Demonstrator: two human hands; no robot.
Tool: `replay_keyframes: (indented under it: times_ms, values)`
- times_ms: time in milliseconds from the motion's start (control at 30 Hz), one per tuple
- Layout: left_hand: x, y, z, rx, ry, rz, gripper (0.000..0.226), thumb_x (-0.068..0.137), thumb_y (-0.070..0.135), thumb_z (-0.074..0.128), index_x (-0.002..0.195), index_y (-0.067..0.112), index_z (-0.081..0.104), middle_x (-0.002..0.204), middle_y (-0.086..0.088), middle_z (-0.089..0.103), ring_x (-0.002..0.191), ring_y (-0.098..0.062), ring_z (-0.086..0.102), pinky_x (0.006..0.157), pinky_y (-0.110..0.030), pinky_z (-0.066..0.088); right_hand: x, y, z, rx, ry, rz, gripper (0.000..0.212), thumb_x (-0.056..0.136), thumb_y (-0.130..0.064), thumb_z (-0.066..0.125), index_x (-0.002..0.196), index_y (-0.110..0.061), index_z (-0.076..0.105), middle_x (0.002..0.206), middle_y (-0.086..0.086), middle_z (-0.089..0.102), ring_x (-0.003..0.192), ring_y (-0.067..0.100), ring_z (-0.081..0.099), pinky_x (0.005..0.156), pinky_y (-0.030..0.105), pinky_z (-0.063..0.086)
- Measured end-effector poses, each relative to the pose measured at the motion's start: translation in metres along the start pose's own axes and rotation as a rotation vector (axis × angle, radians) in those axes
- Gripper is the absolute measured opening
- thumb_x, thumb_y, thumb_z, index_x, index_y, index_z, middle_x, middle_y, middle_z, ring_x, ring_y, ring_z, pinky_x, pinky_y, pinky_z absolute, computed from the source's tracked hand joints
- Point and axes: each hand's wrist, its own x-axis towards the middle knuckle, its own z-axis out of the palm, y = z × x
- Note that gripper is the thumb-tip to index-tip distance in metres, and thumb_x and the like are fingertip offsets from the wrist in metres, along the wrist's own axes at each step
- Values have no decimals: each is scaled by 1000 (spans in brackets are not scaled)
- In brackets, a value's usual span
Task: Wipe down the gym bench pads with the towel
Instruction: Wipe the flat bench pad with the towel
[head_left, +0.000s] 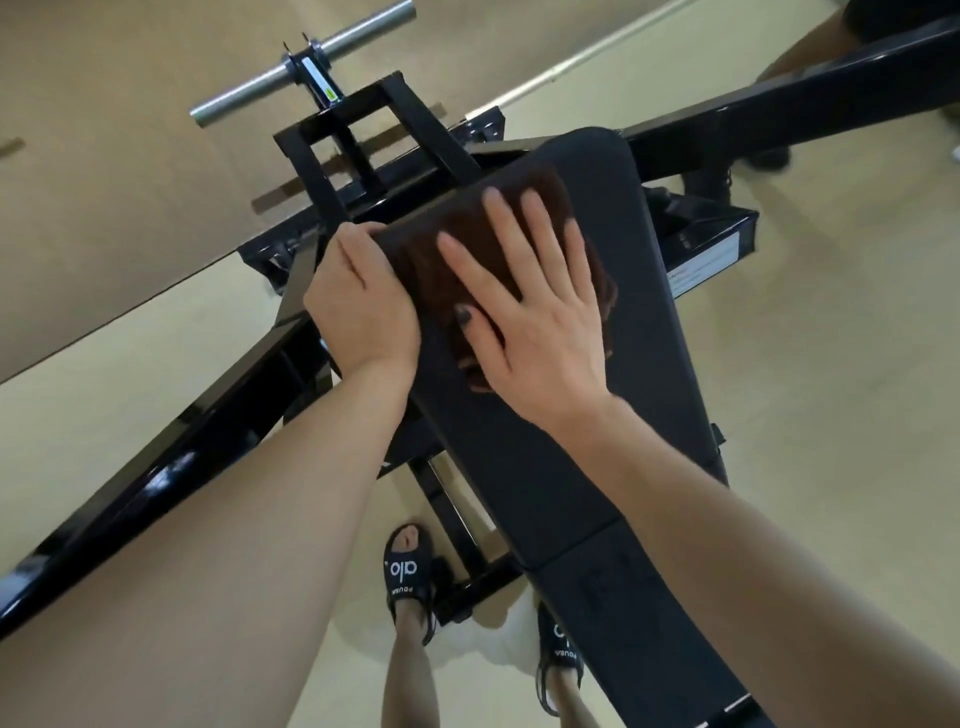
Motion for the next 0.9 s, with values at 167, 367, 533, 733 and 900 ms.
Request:
replay_keyframes:
  times_ms: [167, 367, 533, 733, 900]
  values:
    - [-5, 10, 10, -37, 123, -200, 43, 106, 31, 35, 79, 16, 64, 64, 6, 53, 60, -8, 50, 64, -31, 44, -86, 3, 8, -26, -120, 58, 53, 112, -39, 36, 163, -36, 25, 173, 11, 16, 162, 34, 4, 131, 54, 1]
    - [-12, 12, 9, 139, 173, -134, 50, 112, 29, 27, 101, 19, 75, 83, 14, 58, 79, -4, 54, 78, -17, 40, 42, 12, -2, -43, 50, 17, 49, 111, -37, 39, 158, -27, 45, 168, 11, 36, 158, 35, 24, 131, 54, 12]
    - [-12, 12, 9, 171, 193, -88, 50, 112, 22, 28, 100, 9, 74, 83, 9, 59, 78, -7, 52, 65, -6, 31, 38, 4, 1, -24, 64, 42, 48, 110, -36, 43, 156, -26, 48, 166, 11, 38, 158, 35, 25, 130, 53, 12]
    - [-7, 11, 11, 144, 222, -112, 43, 111, 19, 30, 108, 13, 73, 106, -6, 73, 102, -24, 64, 69, -13, 25, -19, 2, -1, -25, -75, -104, 53, 108, -33, 48, 160, -32, 40, 171, 9, 28, 160, 36, 20, 130, 55, 11]
    - [-8, 5, 9, 143, 220, -76, 34, 111, 23, 35, 92, 14, 62, 85, 4, 58, 77, -12, 53, 62, -18, 27, 61, 4, -4, 20, -12, -263, 45, 107, -37, 44, 148, -26, 59, 147, 6, 60, 145, 32, 46, 127, 53, 21]
